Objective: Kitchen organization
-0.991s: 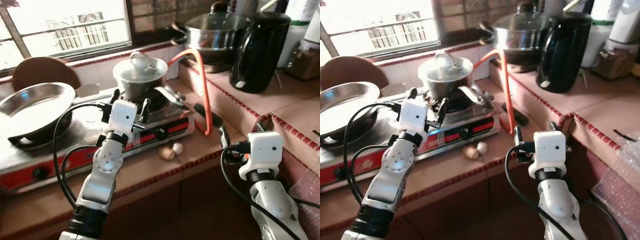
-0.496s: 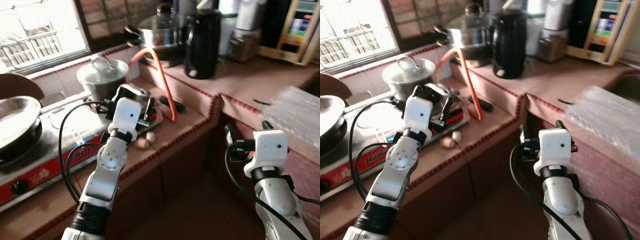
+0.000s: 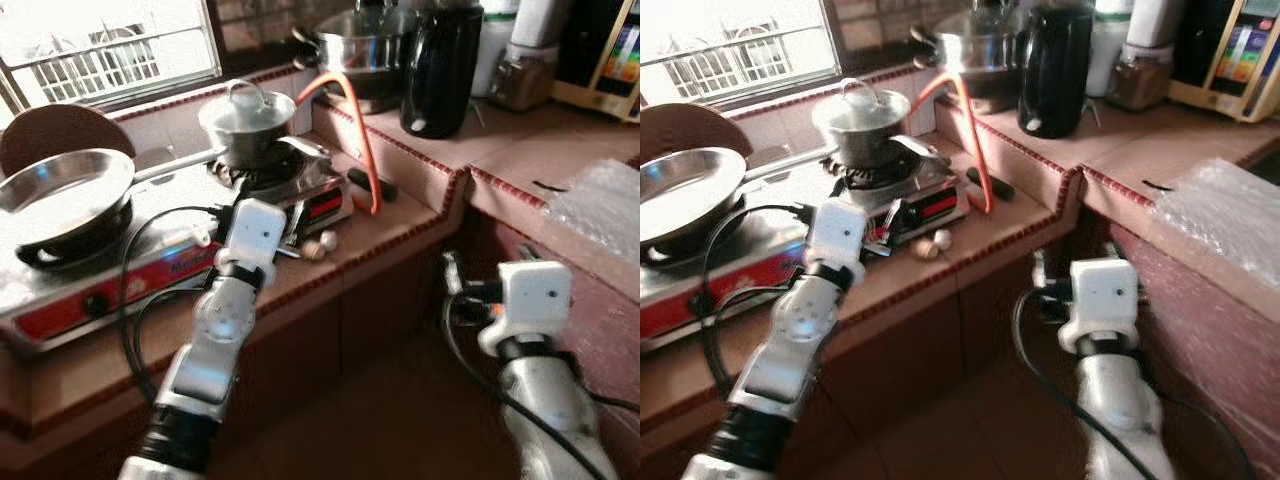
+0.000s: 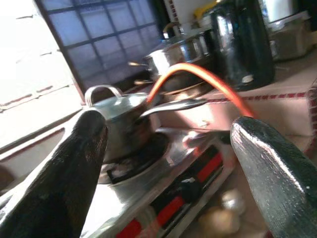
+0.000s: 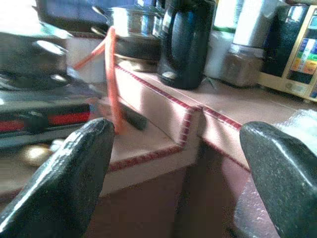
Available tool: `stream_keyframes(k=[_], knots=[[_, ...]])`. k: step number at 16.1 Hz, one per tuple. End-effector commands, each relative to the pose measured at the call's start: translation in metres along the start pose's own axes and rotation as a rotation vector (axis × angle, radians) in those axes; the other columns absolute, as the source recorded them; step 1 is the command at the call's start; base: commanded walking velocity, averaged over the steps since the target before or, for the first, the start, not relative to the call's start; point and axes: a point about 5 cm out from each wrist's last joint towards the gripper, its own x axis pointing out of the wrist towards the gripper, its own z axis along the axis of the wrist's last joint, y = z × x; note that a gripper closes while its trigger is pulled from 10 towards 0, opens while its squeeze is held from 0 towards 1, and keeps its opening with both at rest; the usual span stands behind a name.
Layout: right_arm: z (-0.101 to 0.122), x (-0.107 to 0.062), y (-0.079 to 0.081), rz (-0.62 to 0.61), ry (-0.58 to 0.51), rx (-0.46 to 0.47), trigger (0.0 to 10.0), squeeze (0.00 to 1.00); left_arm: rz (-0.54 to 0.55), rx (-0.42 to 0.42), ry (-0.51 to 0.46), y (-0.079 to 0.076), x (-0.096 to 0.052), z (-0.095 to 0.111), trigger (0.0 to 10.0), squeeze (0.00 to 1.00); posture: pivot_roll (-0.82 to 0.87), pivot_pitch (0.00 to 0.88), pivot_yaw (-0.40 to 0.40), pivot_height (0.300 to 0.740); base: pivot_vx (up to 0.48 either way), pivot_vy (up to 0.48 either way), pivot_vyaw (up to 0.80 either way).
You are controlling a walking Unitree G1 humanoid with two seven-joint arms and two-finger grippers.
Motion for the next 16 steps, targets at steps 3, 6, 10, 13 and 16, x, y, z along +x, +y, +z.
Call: stream_keyframes(k=[3, 6, 10, 13, 16], knots=[[0.001, 0.001, -0.002, 0.000, -0.004, -0.002, 10.0, 0.00, 0.007, 0.003, -0.001, -0.001, 0.001, 0.000, 10.0, 0.00, -0.04, 0.000, 0.089, 0.740, -0.175, 0.000, 0.00], [-0.003, 0.001, -0.002, 0.001, 0.009, 0.006, 10.0, 0.00, -0.001, 0.012, 0.021, -0.003, 0.002, -0.005, 10.0, 0.00, -0.04, 0.000, 0.088, 0.740, 0.000, 0.000, 0.00], [-0.013, 0.003, -0.002, 0.025, 0.048, -0.017, 10.0, 0.00, 0.008, -0.033, 0.158, 0.000, 0.001, -0.036, 10.0, 0.00, -0.03, 0.000, 0.065, 0.740, 0.000, 0.000, 0.15], [-0.018, 0.006, -0.002, 0.046, 0.061, -0.040, 10.0, 0.00, 0.018, -0.034, 0.248, 0.003, -0.002, -0.057, 10.0, 0.00, -0.02, 0.000, 0.056, 0.740, 0.000, 0.000, 0.80], [-0.040, 0.013, 0.000, 0.075, 0.115, -0.058, 10.0, 0.00, -0.006, -0.033, 0.419, -0.003, -0.014, -0.095, 10.0, 0.00, 0.00, 0.000, 0.048, 0.740, 0.000, 0.000, 0.80]])
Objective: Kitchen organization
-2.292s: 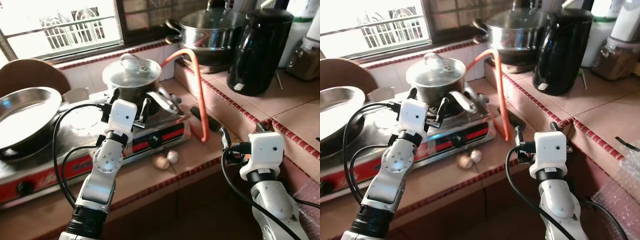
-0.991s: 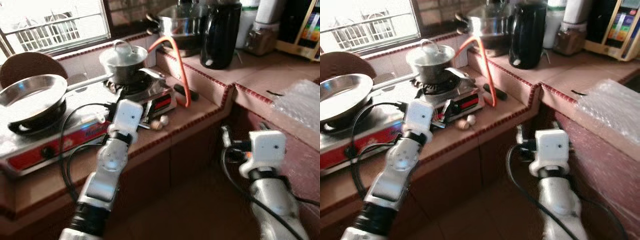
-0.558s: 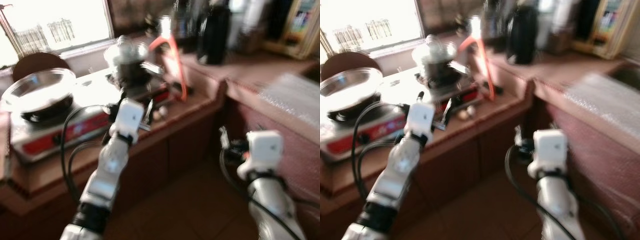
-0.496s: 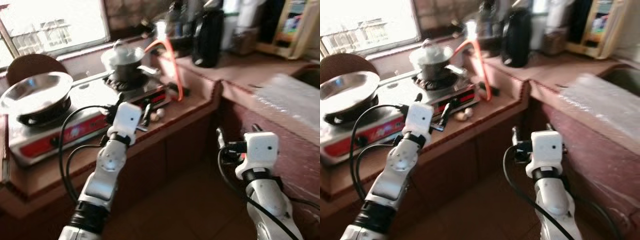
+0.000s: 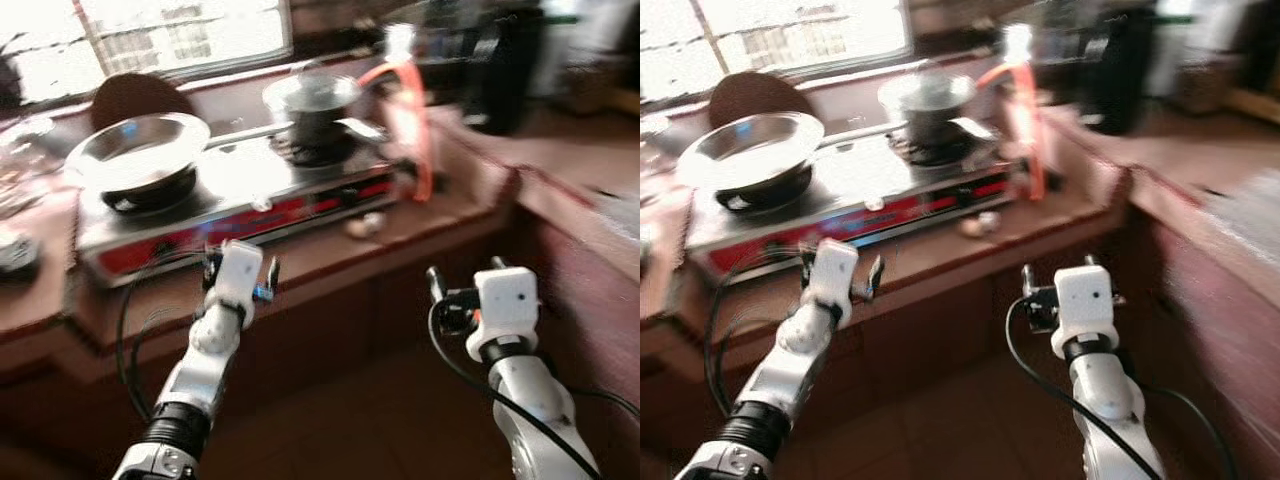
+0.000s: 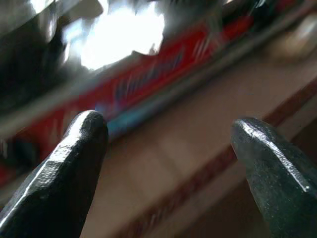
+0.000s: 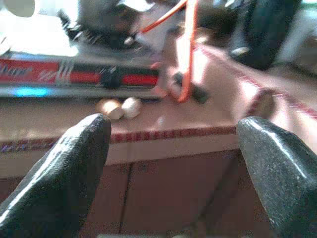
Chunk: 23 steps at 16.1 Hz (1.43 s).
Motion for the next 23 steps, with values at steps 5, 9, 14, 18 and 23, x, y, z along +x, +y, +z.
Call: stream_keyframes(k=[5, 9, 14, 18, 23], knots=[[-0.046, 0.014, 0.007, 0.043, 0.140, 0.018, 10.0, 0.00, -0.025, 0.053, 0.113, -0.008, 0.005, -0.024, 10.0, 0.00, -0.01, 0.000, 0.057, 0.740, 0.000, 0.000, 0.80], [-0.090, 0.022, 0.021, 0.106, 0.282, -0.010, 10.0, 0.00, -0.070, 0.048, 0.274, -0.017, 0.003, -0.047, 10.0, 0.00, 0.01, 0.000, 0.045, 0.740, 0.000, 0.000, 0.77], [-0.117, 0.020, 0.028, 0.124, 0.393, 0.022, 10.0, 0.00, -0.108, 0.094, 0.269, -0.031, 0.007, -0.041, 10.0, 0.00, 0.02, 0.000, -0.015, 0.740, 0.000, 0.000, 0.09], [-0.131, 0.023, 0.019, 0.100, 0.453, 0.067, 10.0, 0.00, -0.159, 0.059, 0.399, -0.033, -0.003, -0.062, 10.0, 0.00, 0.02, 0.000, -0.024, 0.740, 0.000, 0.000, 0.00], [-0.155, 0.011, -0.006, -0.035, 0.614, 0.173, 10.0, 0.00, -0.194, 0.086, 0.537, -0.026, -0.021, -0.092, 10.0, 0.00, 0.03, 0.000, -0.013, 0.740, 0.000, 0.000, 0.00]])
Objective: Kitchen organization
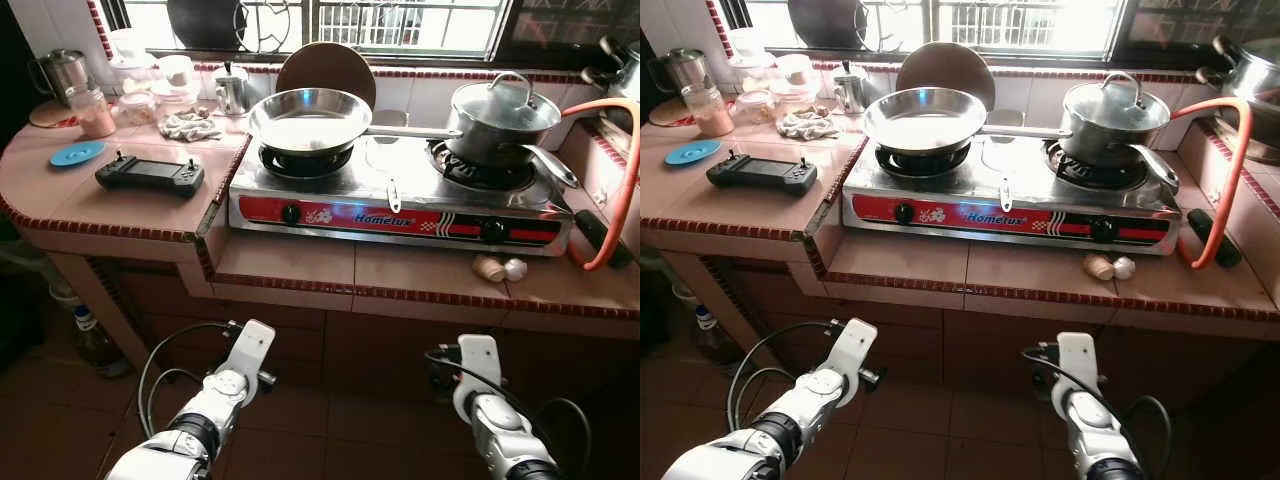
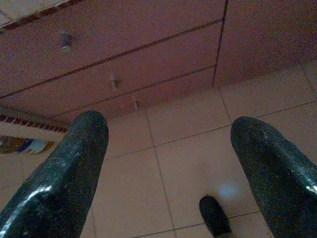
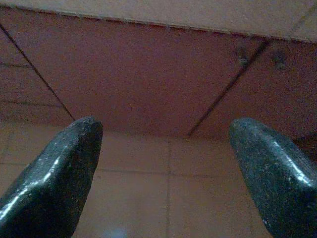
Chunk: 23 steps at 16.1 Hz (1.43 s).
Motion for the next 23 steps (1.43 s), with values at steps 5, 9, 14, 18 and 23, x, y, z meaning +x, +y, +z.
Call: stream_keyframes(k=[5, 9, 14, 18, 23], knots=[[-0.061, -0.020, -0.024, -0.104, 0.220, 0.150, 10.0, 0.00, -0.010, -0.018, 0.090, 0.003, -0.004, -0.029, 10.0, 0.00, 0.03, 0.000, -0.018, 0.740, 0.000, 0.000, 0.00], [-0.099, -0.038, -0.019, -0.109, 0.322, 0.201, 10.0, 0.00, 0.043, -0.037, 0.140, 0.009, -0.008, -0.050, 10.0, 0.00, 0.04, 0.000, -0.010, 0.740, 0.000, 0.000, 0.00], [-0.107, -0.043, -0.022, -0.118, 0.337, 0.203, 10.0, 0.00, 0.086, 0.025, 0.183, 0.017, -0.014, -0.072, 10.0, 0.00, 0.04, 0.000, -0.006, 0.740, 0.000, 0.000, 0.00], [-0.107, -0.045, -0.029, -0.135, 0.315, 0.219, 10.0, 0.00, 0.058, -0.225, 0.184, 0.008, -0.014, -0.077, 10.0, 0.00, 0.04, 0.000, -0.016, 0.740, 0.000, 0.000, 0.00], [-0.092, -0.035, -0.024, -0.097, 0.279, 0.210, 10.0, 0.00, 0.041, -0.363, 0.210, 0.003, -0.017, -0.087, 10.0, 0.00, 0.04, 0.000, -0.024, 0.740, 0.000, 0.000, 0.00]])
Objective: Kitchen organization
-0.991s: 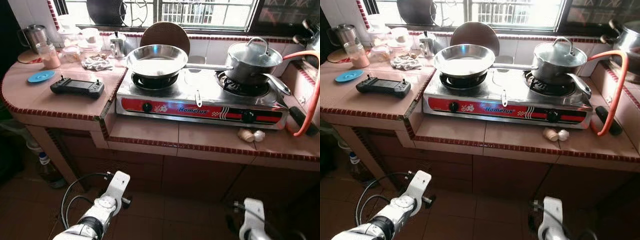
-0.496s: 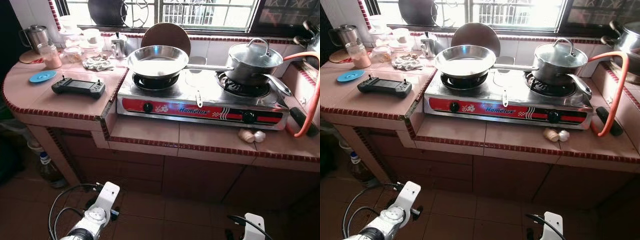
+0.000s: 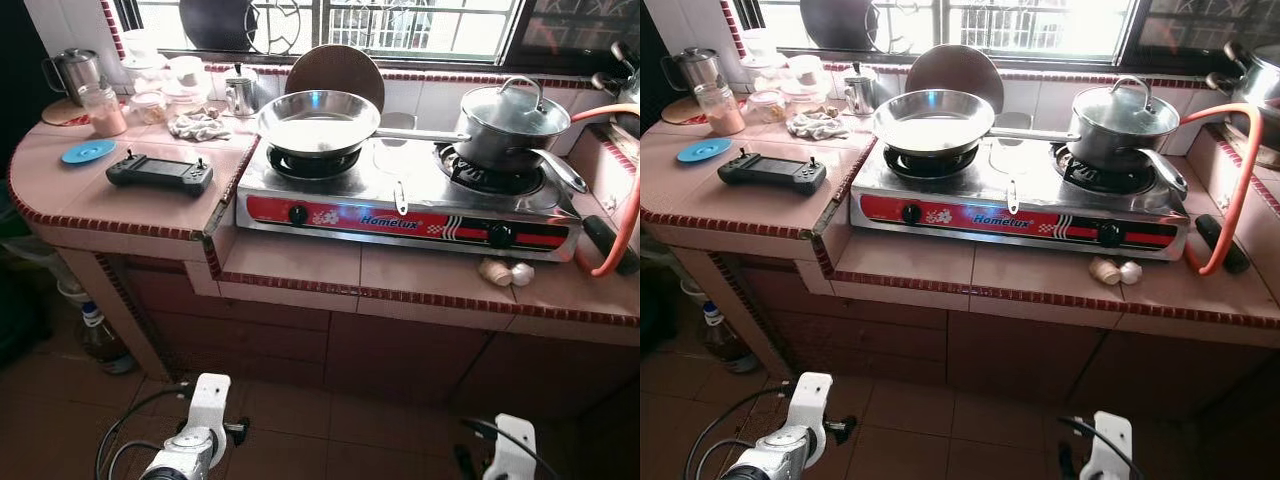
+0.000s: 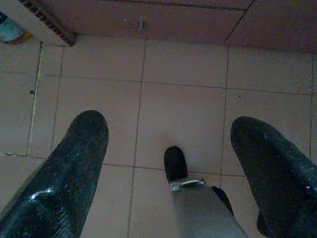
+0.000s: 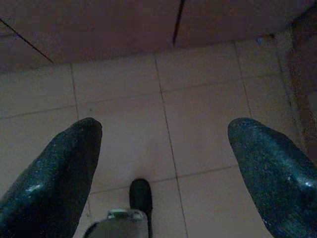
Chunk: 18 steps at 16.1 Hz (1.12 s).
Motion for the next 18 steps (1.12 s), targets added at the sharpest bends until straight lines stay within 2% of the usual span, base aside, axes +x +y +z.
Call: stream_keyframes(k=[1, 6, 9, 13, 18], knots=[[0.000, 0.001, 0.004, 0.020, 0.007, -0.012, 10.0, 0.00, -0.003, 0.006, 0.014, 0.002, 0.000, -0.004, 10.0, 0.00, 0.04, 0.000, -0.022, 0.740, 0.000, 0.000, 0.00], [-0.005, -0.001, 0.003, 0.019, 0.018, -0.010, 10.0, 0.00, -0.010, 0.034, 0.043, 0.005, -0.002, -0.014, 10.0, 0.00, 0.04, 0.000, -0.015, 0.740, 0.000, 0.000, 0.00], [-0.008, -0.001, 0.002, 0.013, 0.019, 0.001, 10.0, 0.00, -0.013, 0.079, 0.063, 0.007, -0.003, -0.021, 10.0, 0.00, 0.04, 0.000, -0.002, 0.740, 0.000, 0.000, 0.71], [-0.014, -0.003, 0.005, 0.019, 0.030, -0.024, 10.0, 0.00, -0.015, 0.117, 0.085, 0.009, -0.004, -0.029, 10.0, 0.00, 0.02, 0.000, 0.006, 0.740, 0.000, 0.000, 0.00], [-0.025, -0.005, 0.007, 0.009, 0.053, -0.004, 10.0, 0.00, -0.019, 0.143, 0.095, 0.009, -0.004, -0.031, 10.0, 0.00, 0.01, 0.000, 0.018, 0.740, 0.000, 0.000, 0.00]])
